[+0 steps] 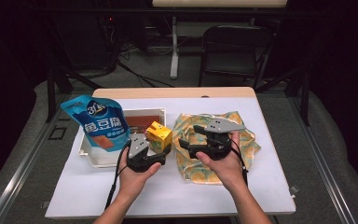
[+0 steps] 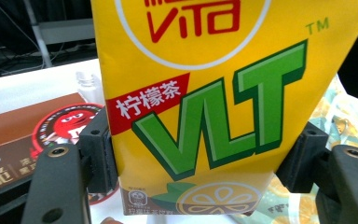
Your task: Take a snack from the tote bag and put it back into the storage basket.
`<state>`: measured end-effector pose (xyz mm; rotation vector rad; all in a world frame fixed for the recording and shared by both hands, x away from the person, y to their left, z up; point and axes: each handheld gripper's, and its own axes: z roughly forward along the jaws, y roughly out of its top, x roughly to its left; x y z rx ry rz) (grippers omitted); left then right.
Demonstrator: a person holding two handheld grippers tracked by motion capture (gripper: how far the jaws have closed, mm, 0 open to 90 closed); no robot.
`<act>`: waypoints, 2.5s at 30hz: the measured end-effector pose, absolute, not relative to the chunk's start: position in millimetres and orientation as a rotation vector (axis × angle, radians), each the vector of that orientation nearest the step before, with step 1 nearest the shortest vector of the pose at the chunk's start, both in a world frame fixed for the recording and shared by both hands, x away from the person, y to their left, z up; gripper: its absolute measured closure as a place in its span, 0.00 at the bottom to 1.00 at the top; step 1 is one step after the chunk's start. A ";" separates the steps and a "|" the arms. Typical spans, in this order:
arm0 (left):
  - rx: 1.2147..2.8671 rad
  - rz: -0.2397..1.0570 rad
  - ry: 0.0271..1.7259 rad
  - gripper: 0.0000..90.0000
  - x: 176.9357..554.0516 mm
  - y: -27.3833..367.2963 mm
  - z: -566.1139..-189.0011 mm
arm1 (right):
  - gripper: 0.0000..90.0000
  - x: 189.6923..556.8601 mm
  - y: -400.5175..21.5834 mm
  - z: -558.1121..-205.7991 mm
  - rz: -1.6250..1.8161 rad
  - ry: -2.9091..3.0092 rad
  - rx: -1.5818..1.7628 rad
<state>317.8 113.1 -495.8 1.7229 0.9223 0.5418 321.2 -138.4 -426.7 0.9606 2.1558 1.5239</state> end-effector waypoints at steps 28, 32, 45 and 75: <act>1.643 0.608 1.058 0.33 322.0 154.9 -501.8 | 0.29 312.3 -185.1 -460.5 1.496 2.097 1.093; 1.640 0.613 1.070 0.33 322.4 156.1 -504.7 | 0.29 310.8 -190.4 -462.6 1.490 2.090 1.096; 1.629 0.649 1.139 0.33 327.9 155.2 -519.4 | 0.28 306.8 -202.3 -468.1 1.472 2.079 1.121; 1.631 0.708 1.334 0.33 339.0 139.2 -559.3 | 0.29 307.4 -202.4 -476.3 1.460 2.081 1.133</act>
